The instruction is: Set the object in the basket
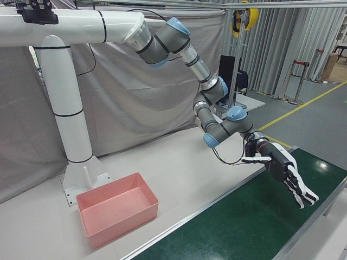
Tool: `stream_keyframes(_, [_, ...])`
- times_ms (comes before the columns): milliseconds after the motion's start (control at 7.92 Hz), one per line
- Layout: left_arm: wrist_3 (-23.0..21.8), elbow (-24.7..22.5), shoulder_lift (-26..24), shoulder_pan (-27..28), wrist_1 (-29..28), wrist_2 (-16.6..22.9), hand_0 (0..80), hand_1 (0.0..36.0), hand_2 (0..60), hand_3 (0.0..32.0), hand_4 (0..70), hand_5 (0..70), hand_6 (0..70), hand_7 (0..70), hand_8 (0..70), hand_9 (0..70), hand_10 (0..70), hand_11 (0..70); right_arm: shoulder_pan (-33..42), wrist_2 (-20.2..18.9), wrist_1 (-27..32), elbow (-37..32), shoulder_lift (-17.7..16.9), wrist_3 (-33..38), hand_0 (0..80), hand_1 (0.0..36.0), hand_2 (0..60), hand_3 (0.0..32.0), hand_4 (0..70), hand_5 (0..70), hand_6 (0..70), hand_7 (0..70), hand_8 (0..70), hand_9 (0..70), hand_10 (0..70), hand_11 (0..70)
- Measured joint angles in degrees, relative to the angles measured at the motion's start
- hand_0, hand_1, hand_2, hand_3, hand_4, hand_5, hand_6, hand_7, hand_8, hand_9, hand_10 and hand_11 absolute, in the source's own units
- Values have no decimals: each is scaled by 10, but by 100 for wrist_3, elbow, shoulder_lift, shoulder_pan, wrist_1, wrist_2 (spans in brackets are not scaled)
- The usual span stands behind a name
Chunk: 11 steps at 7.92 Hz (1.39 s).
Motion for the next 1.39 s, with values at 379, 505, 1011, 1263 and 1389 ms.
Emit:
stream_keyframes(379, [0,-9,-3,0,8,3,585,82,0,6,90,131,0,0,25,18,48,87,-4,0,0,-1,0,3,0,0,0,0,0,0,0,0,0,0,0,0])
stream_keyframes(505, [0,-11,-4,0,10,2,586,80,0,2,94,127,0,0,22,15,50,89,-4,0,0,-1,0,3,0,0,0,0,0,0,0,0,0,0,0,0])
stream_keyframes(1011, [-3,-14,-5,0,11,6,588,88,0,2,95,129,0,0,25,18,47,85,-4,0,0,-1,0,0,0,0,0,0,0,0,0,0,0,0,0,0])
stream_keyframes(1263, [-8,-12,-4,0,15,2,585,83,0,2,91,128,0,0,22,14,48,87,-2,0,0,-1,0,0,0,0,0,0,0,0,0,0,0,0,0,0])
stream_keyframes(1389, [-9,-12,-5,0,18,0,583,79,0,2,92,129,0,0,23,17,50,89,-4,0,0,-1,0,3,0,0,0,0,0,0,0,0,0,0,0,0])
